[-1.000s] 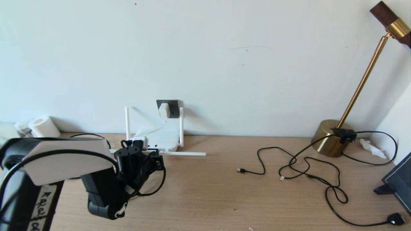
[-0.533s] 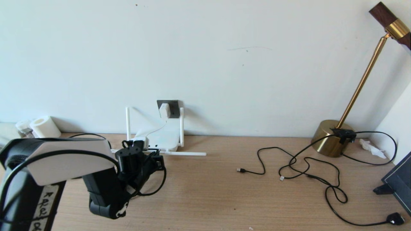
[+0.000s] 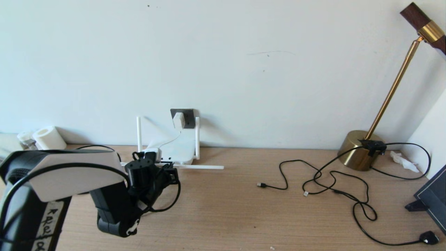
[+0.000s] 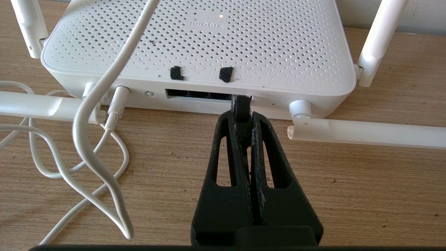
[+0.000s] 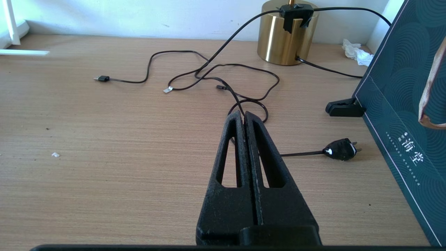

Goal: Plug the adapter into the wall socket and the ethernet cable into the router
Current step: Plug cable into router interface

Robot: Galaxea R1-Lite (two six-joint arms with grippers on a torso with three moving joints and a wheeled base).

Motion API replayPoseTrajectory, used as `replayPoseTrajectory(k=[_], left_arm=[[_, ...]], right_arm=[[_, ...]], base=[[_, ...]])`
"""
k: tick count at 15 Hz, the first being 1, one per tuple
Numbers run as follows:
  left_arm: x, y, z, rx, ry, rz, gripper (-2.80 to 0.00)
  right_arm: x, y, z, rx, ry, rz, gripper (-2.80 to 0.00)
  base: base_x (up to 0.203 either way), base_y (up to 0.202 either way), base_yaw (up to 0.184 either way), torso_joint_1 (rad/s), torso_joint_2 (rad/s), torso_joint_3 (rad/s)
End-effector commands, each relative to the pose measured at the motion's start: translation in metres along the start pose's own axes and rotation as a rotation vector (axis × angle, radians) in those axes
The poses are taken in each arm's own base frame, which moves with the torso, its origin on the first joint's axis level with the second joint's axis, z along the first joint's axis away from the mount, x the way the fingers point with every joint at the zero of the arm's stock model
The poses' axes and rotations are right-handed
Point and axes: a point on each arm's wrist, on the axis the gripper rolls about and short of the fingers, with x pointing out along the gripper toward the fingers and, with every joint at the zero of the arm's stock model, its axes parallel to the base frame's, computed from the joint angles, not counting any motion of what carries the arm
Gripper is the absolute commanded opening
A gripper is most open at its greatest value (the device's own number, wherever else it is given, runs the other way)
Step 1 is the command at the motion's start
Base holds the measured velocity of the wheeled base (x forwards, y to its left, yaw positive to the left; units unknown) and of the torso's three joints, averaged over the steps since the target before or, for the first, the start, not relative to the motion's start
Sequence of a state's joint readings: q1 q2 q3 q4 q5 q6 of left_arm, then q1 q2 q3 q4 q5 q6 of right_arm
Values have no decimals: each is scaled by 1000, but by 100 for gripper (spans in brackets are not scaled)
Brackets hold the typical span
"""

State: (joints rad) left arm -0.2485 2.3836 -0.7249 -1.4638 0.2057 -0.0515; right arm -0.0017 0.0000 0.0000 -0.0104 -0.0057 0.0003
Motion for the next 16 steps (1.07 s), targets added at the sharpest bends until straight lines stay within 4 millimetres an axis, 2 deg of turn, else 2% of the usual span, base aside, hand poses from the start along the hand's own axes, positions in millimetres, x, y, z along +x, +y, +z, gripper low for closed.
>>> replayPoseTrajectory(k=[1,16], left_arm=[[-1,0,1,-2,-7,1,-280],[-4,1,-2,1,9,5,-280]], right_arm=[[0,0,0,0,0,0,-280],[0,0,0,0,0,0,-280]], base=[[0,0,0,0,0,0],[0,0,0,0,0,0]])
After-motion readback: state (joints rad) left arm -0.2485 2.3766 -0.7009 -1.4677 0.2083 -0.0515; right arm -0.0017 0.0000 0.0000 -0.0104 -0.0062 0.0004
